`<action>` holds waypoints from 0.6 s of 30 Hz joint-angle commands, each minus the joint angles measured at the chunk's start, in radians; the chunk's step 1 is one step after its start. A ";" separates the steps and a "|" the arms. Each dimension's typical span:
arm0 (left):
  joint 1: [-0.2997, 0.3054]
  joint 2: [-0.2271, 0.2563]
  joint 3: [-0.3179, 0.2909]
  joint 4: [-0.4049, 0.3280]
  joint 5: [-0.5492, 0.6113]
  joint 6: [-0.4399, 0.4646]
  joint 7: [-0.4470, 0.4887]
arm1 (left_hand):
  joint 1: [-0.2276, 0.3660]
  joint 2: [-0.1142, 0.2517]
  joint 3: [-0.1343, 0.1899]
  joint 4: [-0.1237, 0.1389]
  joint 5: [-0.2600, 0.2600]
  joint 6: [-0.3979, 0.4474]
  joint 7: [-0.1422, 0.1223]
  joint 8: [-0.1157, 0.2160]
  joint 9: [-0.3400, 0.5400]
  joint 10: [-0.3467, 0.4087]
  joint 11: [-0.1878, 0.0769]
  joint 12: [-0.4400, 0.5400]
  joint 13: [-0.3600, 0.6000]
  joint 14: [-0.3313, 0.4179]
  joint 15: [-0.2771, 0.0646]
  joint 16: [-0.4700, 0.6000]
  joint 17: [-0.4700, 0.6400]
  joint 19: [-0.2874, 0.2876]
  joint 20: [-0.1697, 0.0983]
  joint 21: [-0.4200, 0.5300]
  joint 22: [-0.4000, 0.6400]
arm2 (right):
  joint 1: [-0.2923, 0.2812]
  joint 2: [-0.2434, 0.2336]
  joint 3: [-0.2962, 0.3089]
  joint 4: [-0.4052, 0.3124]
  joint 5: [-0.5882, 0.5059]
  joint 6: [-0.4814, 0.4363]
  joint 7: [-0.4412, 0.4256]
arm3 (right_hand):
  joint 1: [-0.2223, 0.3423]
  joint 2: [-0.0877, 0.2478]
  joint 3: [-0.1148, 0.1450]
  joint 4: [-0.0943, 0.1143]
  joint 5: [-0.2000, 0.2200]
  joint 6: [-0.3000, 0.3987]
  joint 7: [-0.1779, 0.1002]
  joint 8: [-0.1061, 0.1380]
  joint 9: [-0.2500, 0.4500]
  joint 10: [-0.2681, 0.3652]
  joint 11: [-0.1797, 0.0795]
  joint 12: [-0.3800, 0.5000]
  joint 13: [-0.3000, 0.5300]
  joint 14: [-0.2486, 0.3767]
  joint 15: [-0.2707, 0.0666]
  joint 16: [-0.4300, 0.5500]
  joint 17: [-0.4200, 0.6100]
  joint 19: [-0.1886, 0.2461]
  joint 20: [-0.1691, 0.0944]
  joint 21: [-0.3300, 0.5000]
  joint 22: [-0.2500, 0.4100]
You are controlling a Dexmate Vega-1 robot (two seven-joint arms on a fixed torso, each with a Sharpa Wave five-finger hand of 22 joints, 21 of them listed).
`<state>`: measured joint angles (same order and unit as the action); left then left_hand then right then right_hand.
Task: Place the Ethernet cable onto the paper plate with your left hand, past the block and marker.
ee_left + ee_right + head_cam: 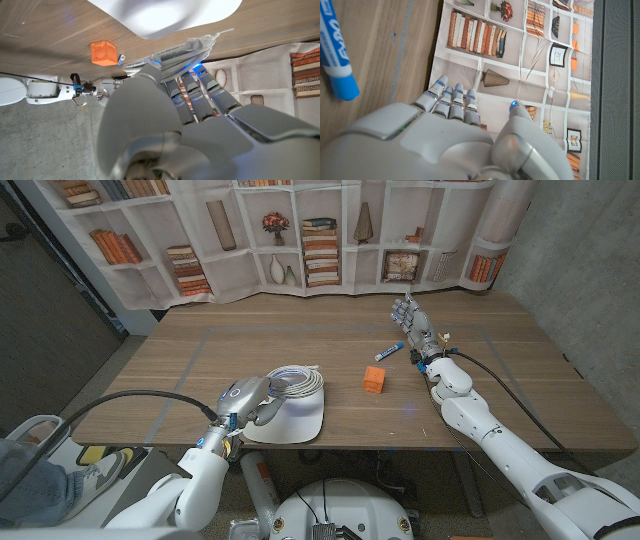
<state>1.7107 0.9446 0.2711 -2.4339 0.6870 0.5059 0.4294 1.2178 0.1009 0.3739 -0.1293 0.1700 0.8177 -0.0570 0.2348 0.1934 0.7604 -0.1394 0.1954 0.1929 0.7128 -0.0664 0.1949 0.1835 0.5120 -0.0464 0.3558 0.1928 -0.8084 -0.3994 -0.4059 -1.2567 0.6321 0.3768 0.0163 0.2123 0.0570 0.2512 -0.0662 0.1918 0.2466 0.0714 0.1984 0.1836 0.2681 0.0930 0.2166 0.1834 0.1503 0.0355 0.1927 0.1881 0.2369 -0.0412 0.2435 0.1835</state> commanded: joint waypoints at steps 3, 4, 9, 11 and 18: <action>0.030 -0.022 0.005 -0.010 0.019 0.034 0.001 | -0.004 0.001 0.006 -0.002 0.006 0.004 -0.004 -0.003 0.003 -0.002 -0.001 -0.005 0.002 -0.002 -0.119 -0.001 0.003 -0.003 -0.034 0.005 0.002 | 0.004 -0.002 -0.001 0.001 0.004 -0.005 0.009 | 0.000 0.010 0.000 -0.004 -0.003 0.007 0.001 -0.002 0.005 0.011 0.001 0.002 0.005 0.011 0.003 0.001 0.004 0.009 -0.009 -0.001 0.004; 0.032 -0.024 0.007 -0.012 0.025 0.040 0.002 | -0.004 0.001 0.006 -0.002 0.006 0.004 -0.005 -0.003 0.003 -0.002 -0.001 -0.005 0.002 -0.001 -0.120 -0.001 0.003 -0.003 -0.033 0.005 0.002 | 0.005 -0.002 -0.001 0.001 0.003 -0.006 0.010 | 0.000 0.010 0.000 -0.004 -0.003 0.007 0.001 -0.001 0.005 0.011 0.002 0.002 0.005 0.012 0.005 0.002 0.004 0.009 -0.009 -0.001 0.004; 0.033 -0.030 0.015 -0.017 0.049 0.064 0.005 | -0.004 0.001 0.007 -0.002 0.006 0.005 -0.004 -0.004 0.003 -0.002 -0.001 -0.005 0.002 -0.003 -0.120 -0.002 0.003 -0.003 -0.033 0.005 0.002 | 0.010 0.000 -0.003 0.008 0.004 -0.006 0.014 | 0.000 0.010 0.000 -0.004 -0.003 0.007 0.001 -0.002 0.005 0.011 0.002 0.002 0.005 0.012 0.005 0.002 0.004 0.009 -0.008 -0.002 0.004; 0.027 -0.031 0.023 -0.018 0.060 0.078 -0.004 | -0.003 0.001 0.007 -0.002 0.006 0.004 -0.003 -0.004 0.003 -0.003 -0.002 -0.005 0.002 -0.004 -0.120 -0.002 0.003 -0.004 -0.033 0.005 0.002 | 0.014 0.003 -0.004 0.016 0.006 -0.005 0.019 | 0.000 0.010 0.000 -0.005 -0.003 0.007 0.001 -0.001 0.005 0.011 0.002 0.002 0.005 0.012 0.005 0.001 0.004 0.010 -0.008 -0.002 0.004; 0.018 -0.042 0.032 -0.012 0.036 0.078 -0.016 | -0.003 0.002 0.009 -0.002 0.007 0.003 -0.004 -0.005 0.003 -0.003 -0.001 -0.005 0.002 -0.005 -0.118 -0.002 0.003 -0.006 -0.032 0.004 0.002 | 0.018 0.005 -0.004 0.026 0.009 -0.007 0.023 | -0.001 0.010 -0.001 -0.005 -0.003 0.008 0.002 -0.001 0.005 0.011 0.001 0.002 0.005 0.014 0.005 0.002 0.004 0.010 -0.007 -0.003 0.004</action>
<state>1.7357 0.9183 0.2869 -2.4476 0.7211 0.5543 0.4313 1.2176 0.0981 0.3738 -0.1294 0.1672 0.8160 -0.0553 0.2310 0.1928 0.7604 -0.1393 0.1954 0.1929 0.7110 -0.0681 0.1949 0.1833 0.5120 -0.0464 0.3557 0.1927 -0.8017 -0.4007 -0.4070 -1.2520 0.6361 0.3720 0.0308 0.2123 0.0570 0.2512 -0.0662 0.1918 0.2466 0.0714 0.1984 0.1837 0.2717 0.0968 0.2166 0.1834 0.1557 0.0410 0.1927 0.1881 0.2367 -0.0411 0.2435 0.1834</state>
